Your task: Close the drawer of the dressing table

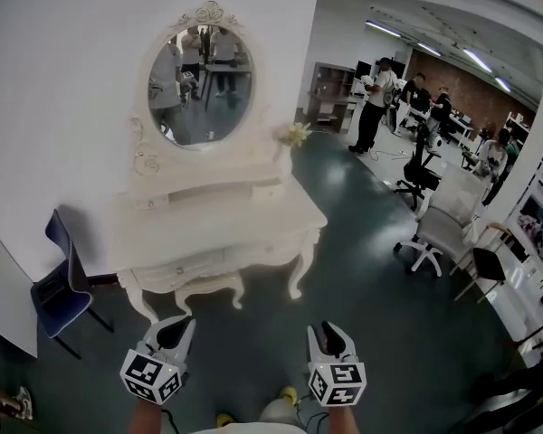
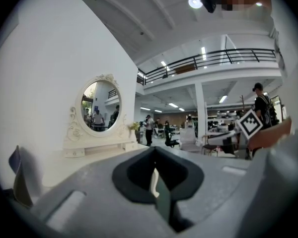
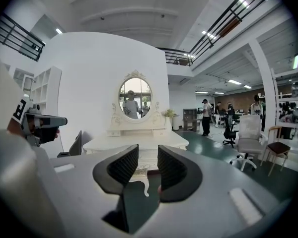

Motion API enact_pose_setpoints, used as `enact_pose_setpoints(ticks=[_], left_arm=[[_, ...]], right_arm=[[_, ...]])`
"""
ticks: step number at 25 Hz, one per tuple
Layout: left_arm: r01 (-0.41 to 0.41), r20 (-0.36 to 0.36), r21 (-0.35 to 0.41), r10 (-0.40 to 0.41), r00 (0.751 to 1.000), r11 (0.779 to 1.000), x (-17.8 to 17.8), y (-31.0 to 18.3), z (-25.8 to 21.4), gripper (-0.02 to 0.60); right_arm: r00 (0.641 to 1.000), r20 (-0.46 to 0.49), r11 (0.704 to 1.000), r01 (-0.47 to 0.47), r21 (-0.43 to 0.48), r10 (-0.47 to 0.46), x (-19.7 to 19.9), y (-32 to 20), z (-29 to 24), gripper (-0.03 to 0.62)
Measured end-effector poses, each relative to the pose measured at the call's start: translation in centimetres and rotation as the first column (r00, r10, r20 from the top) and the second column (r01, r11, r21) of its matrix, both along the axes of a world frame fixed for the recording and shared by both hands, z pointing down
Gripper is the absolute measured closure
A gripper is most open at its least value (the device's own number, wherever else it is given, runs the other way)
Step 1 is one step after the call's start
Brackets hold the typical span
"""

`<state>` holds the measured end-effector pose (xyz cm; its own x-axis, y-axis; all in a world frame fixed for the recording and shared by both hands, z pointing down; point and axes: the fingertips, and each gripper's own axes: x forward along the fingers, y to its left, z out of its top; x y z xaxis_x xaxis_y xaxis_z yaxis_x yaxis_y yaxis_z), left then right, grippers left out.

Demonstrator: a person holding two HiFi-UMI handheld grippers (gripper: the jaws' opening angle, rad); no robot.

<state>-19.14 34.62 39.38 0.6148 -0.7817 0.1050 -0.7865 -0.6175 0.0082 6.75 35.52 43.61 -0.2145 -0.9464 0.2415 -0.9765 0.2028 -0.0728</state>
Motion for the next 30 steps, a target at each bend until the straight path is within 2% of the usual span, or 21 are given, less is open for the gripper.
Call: enact_pose_setpoints(ticks=[6,13,21,26,30], left_arm=[[-0.014,-0.025,-0.007,0.014,1.0,1.0,1.4,-2.2,0.4,0.583],[0.006,-0.026,-0.027,-0.007,1.0,1.0,3.1,-5.7,1.0,0.583],[0.057,-0.004,-0.047,-0.058,0.998,0.997,4.2,-12.4,2.0,0.583],[0.068,0.007,-0.044,-0.067,0.998,0.997,6.6,-18.2,2.3,0.583],[0.079,0.008,-0.037,-0.079,0.997,0.996,9.2,-22.8,1.9,0.583]], right_arm=[[0.999,0.014,1.0,-0.029,-0.008,0.029,1.8,-1.8,0.5,0.488],[0.999,0.032,1.0,-0.009,-0.026,0.009,3.5,-6.1,1.1,0.488],[0.999,0.024,1.0,0.026,-0.007,-0.026,4.3,-14.3,1.2,0.488],[0.997,0.079,0.999,0.016,0.029,-0.019,6.2,-20.0,0.8,0.488],[0.996,0.067,0.999,0.05,0.02,-0.051,7.7,-24.6,1.1,0.49]])
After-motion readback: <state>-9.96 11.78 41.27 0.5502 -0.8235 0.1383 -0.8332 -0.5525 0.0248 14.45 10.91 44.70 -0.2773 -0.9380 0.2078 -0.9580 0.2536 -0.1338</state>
